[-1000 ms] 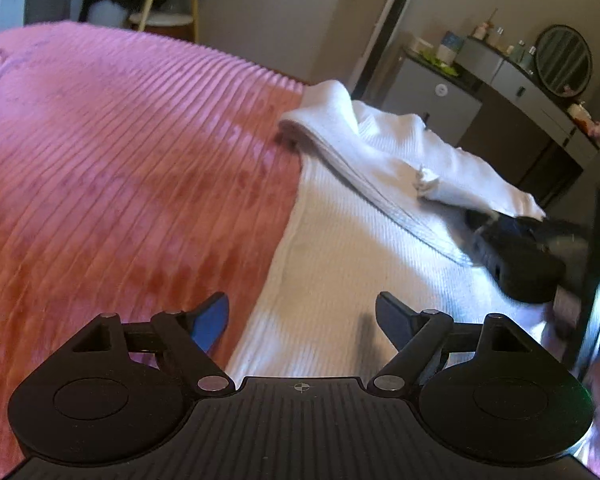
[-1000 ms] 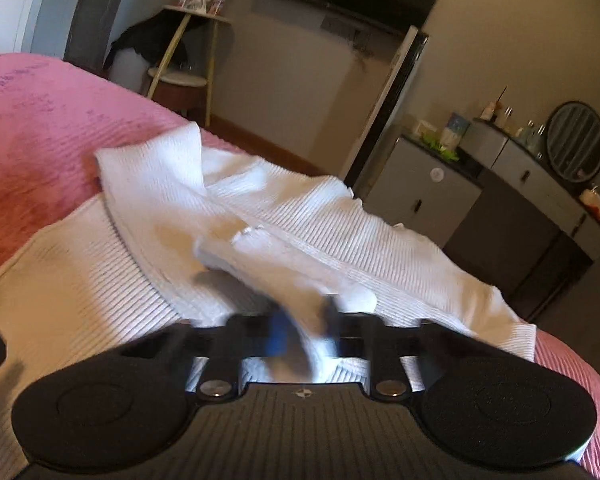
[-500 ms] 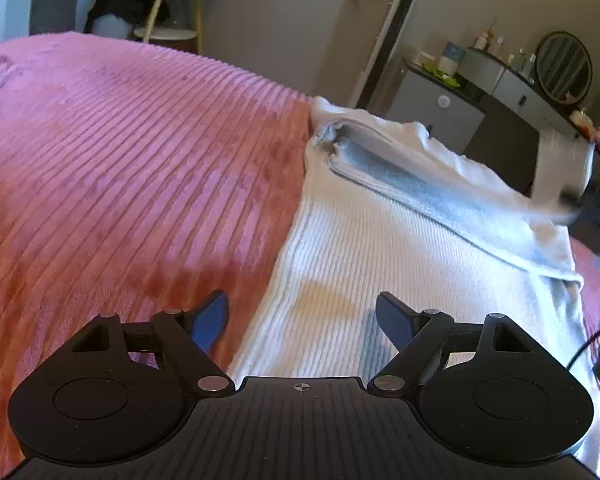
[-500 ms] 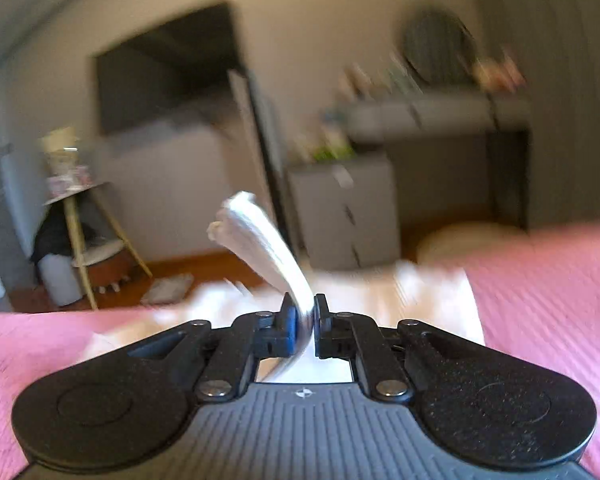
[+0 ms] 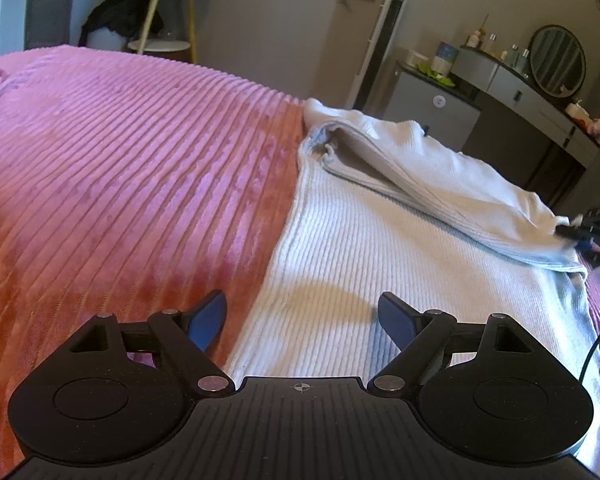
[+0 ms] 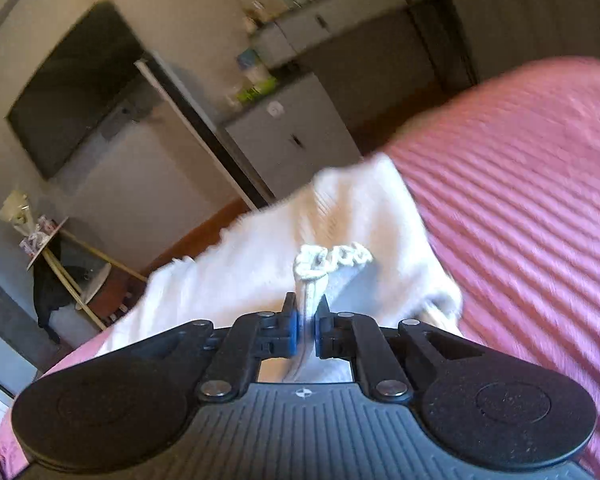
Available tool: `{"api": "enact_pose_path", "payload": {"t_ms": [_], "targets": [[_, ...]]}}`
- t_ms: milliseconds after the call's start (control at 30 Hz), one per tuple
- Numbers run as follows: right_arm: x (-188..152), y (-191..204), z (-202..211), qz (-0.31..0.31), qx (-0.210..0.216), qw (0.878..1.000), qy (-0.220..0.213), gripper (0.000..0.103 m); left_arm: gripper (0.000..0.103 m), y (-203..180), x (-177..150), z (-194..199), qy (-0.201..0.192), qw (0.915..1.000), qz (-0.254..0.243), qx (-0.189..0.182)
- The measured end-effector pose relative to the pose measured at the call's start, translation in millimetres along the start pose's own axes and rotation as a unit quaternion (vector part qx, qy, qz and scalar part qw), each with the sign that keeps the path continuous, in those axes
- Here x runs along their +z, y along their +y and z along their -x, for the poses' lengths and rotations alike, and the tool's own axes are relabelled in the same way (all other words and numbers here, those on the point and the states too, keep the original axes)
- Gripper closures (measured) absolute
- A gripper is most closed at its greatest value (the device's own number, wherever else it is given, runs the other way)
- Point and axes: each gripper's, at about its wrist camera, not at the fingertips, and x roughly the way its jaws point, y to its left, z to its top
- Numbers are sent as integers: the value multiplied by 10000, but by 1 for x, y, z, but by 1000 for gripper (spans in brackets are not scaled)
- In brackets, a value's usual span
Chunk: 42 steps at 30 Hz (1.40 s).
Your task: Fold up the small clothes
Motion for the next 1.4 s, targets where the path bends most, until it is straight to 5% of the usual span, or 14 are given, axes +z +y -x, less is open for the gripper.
{"api": "enact_pose_path", "payload": {"t_ms": [100, 267, 367, 533, 733, 867, 1200, 1400], "targets": [[7, 2, 4, 213, 90, 9994, -268, 96, 14, 0, -2, -1, -72, 10000, -12, -24], [5, -14, -15, 655, -1216, 9898, 356, 87, 12, -1, -6, -1, -187, 9998, -109, -43], [-9, -8, 20, 802, -1226, 9890, 208, 86, 8, -3, -9, -4, -251, 9993, -259, -40], [-69, 10, 98, 1016, -921, 9894, 475, 69, 7, -16, -19, -7, -432, 9950, -884, 196], [-112, 12, 156, 1413, -964, 9775, 1237, 65, 7, -12, -18, 6, -303, 9973, -672, 39], [-123, 11, 193, 1511, -972, 9769, 1158, 53, 7, -12, -19, 17, -105, 9979, -581, -253], [-138, -8, 209, 1035, -1340, 9773, 1277, 38, 7, -32, -35, 27, 371, 9892, -1400, -213], [-136, -25, 223, 455, -1216, 9814, 1412, 38, 7, -31, -37, 36, 614, 9894, -1310, -104]]}}
